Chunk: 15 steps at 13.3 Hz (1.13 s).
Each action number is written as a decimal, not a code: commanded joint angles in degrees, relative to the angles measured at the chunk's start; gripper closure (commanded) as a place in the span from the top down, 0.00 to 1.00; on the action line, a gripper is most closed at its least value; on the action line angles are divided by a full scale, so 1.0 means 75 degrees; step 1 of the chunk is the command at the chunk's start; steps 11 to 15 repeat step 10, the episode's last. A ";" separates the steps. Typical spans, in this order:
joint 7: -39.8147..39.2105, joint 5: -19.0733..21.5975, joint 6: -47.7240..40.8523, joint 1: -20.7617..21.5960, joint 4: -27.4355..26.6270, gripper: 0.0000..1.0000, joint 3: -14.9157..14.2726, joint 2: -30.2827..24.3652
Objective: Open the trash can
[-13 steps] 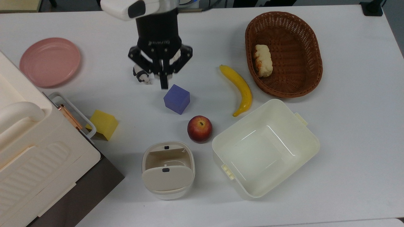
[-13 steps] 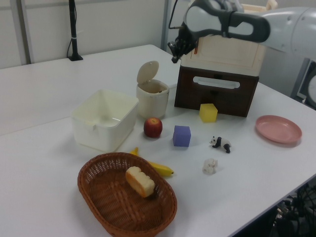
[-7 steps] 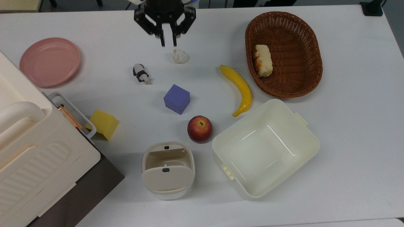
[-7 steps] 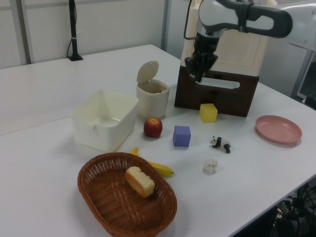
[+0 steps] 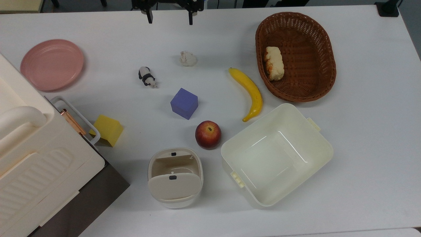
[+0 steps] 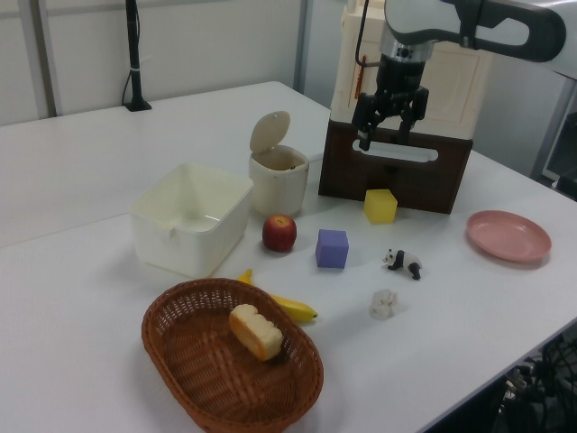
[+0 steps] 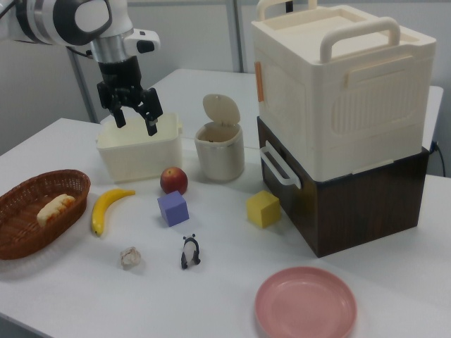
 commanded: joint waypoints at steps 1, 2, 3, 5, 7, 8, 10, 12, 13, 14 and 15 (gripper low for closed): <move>0.0054 0.0039 -0.0013 0.0005 -0.0304 1.00 -0.0324 -0.0332; 0.0077 0.0039 -0.0036 0.0040 -0.0292 1.00 -0.0324 -0.0332; 0.0135 0.0028 -0.0048 0.0064 -0.0292 1.00 -0.0324 -0.0320; 0.0136 0.0027 -0.0048 0.0064 -0.0292 1.00 -0.0324 -0.0332; 0.0136 0.0027 -0.0048 0.0064 -0.0292 1.00 -0.0324 -0.0320; 0.0147 0.0027 -0.0048 0.0064 -0.0292 1.00 -0.0324 -0.0331; 0.0147 0.0027 -0.0036 0.0064 -0.0292 1.00 -0.0324 -0.0320; 0.0147 0.0027 -0.0036 0.0064 -0.0292 1.00 -0.0324 -0.0320; 0.0147 0.0027 -0.0036 0.0064 -0.0292 1.00 -0.0324 -0.0320; 0.0147 0.0027 -0.0036 0.0064 -0.0292 1.00 -0.0324 -0.0320; 0.0147 0.0027 -0.0036 0.0064 -0.0292 1.00 -0.0324 -0.0320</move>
